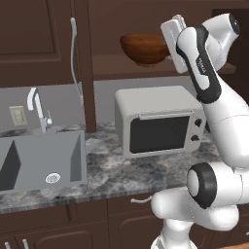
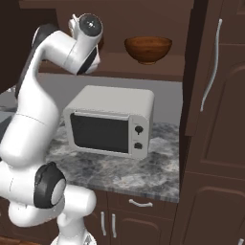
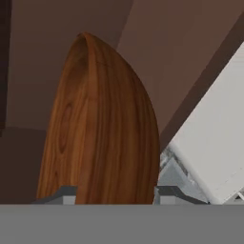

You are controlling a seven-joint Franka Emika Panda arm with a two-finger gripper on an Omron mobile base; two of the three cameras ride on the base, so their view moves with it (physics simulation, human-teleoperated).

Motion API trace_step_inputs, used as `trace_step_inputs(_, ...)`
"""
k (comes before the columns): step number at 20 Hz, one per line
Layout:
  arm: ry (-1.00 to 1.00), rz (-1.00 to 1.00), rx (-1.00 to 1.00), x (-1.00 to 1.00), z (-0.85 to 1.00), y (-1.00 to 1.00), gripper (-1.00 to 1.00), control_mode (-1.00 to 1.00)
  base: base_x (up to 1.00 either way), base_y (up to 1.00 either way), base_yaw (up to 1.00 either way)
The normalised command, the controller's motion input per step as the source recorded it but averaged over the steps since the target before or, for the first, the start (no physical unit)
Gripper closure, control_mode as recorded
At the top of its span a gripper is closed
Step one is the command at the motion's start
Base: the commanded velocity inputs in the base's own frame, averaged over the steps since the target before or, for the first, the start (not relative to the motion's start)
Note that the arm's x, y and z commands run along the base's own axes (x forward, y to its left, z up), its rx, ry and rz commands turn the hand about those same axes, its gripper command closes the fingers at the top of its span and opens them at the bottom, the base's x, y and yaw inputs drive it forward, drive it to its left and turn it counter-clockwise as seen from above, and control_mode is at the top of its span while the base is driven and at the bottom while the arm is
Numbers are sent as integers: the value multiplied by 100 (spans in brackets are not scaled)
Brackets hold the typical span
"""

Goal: Move the bowls from the cabinet to the plates on the dining table.

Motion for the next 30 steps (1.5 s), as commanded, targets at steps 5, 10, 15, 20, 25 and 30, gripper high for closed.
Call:
trace_step_inputs(5, -7, 0, 0, -100, 23, -27, 100, -100, 0, 0, 0)
trace_step_inputs(10, 7, 0, 0, -94, 40, -29, 100, -100, 0, 0, 0)
trace_step_inputs(15, 20, -1, 0, -73, 29, -25, 100, -100, 0, 0, 0)
trace_step_inputs(20, 20, -1, -3, -63, 19, -15, 100, -100, 0, 0, 0)
trace_step_inputs(25, 9, -4, -6, -76, 3, -1, 100, -100, 0, 0, 0)
trace_step_inputs(30, 0, -1, -2, -19, 0, 0, 100, 100, -78, 0, -2)
